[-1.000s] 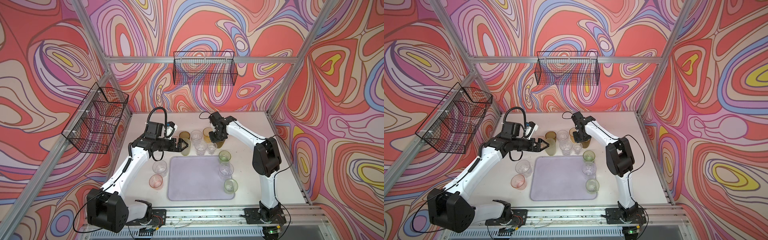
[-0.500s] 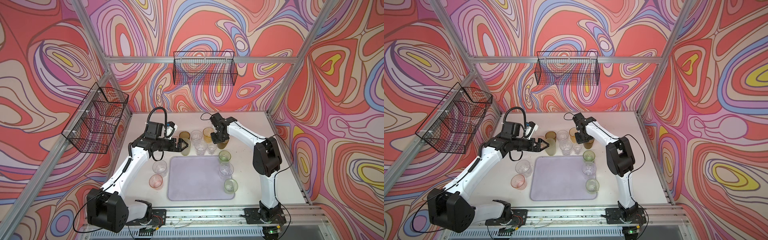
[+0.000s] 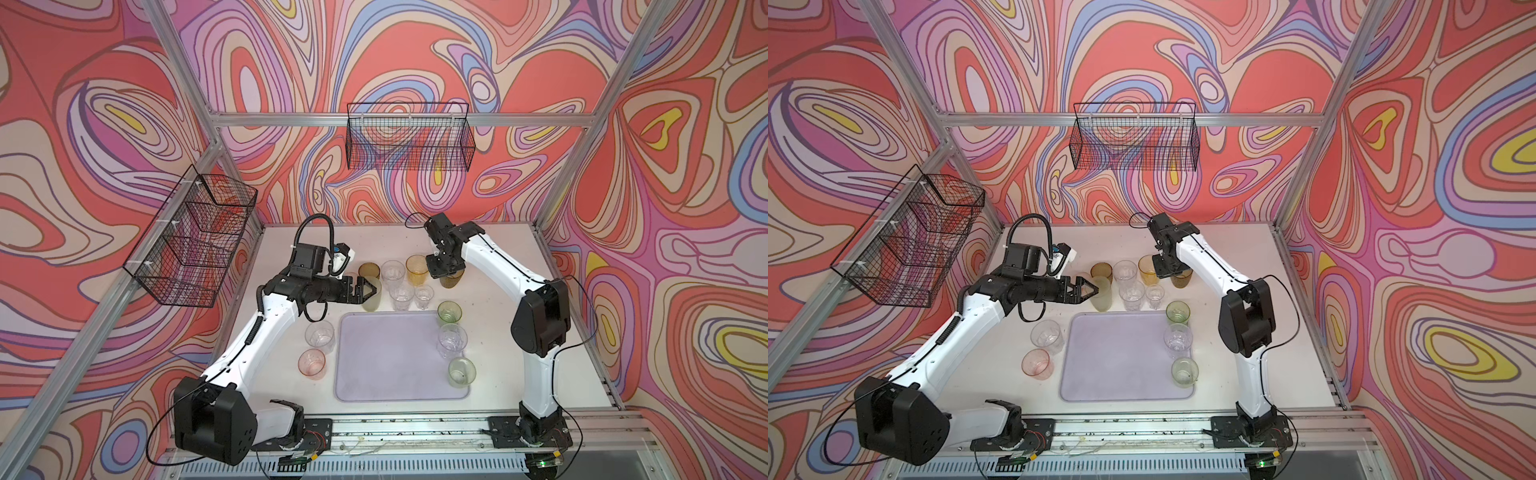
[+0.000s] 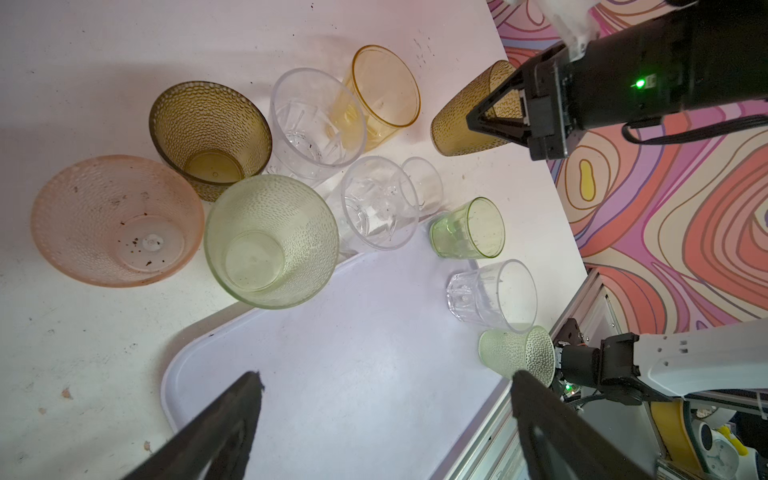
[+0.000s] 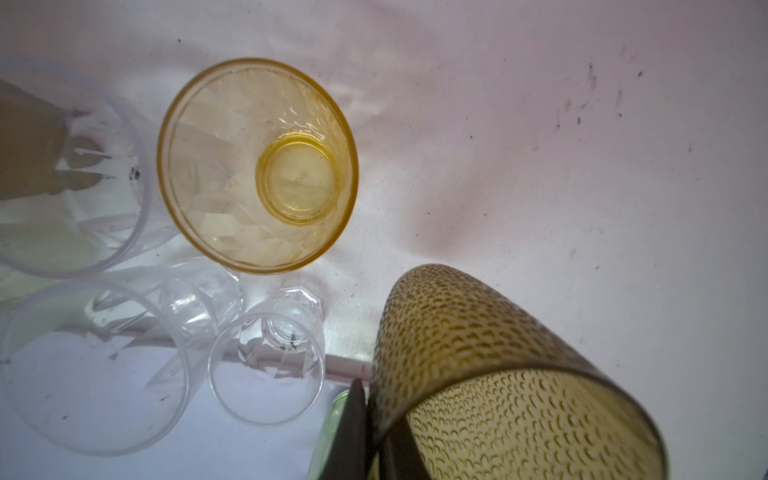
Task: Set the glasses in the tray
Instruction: 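Lower the right gripper onto the olive textured cup rim and close, then lift the olive textured cup off the table with the right gripper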
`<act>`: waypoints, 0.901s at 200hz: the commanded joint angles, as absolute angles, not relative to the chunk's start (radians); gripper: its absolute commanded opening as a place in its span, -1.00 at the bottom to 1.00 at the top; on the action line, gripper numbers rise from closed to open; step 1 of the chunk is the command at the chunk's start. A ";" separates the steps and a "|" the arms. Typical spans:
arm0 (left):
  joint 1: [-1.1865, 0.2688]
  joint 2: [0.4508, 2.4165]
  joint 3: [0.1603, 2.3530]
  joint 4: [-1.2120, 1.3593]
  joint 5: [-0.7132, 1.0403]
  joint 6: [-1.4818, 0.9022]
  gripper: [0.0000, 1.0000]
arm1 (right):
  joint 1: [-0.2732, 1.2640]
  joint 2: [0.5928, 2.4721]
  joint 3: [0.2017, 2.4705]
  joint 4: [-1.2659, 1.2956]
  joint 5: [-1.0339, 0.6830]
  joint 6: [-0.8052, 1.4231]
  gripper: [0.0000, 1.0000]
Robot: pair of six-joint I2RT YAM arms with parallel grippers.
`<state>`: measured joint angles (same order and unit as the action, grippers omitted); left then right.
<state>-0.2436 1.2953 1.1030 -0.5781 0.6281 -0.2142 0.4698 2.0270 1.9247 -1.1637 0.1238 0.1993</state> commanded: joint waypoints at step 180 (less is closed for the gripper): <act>-0.244 1.299 1.098 -0.557 0.641 -0.221 0.92 | 0.607 1.891 2.095 -1.451 0.054 0.282 -1.00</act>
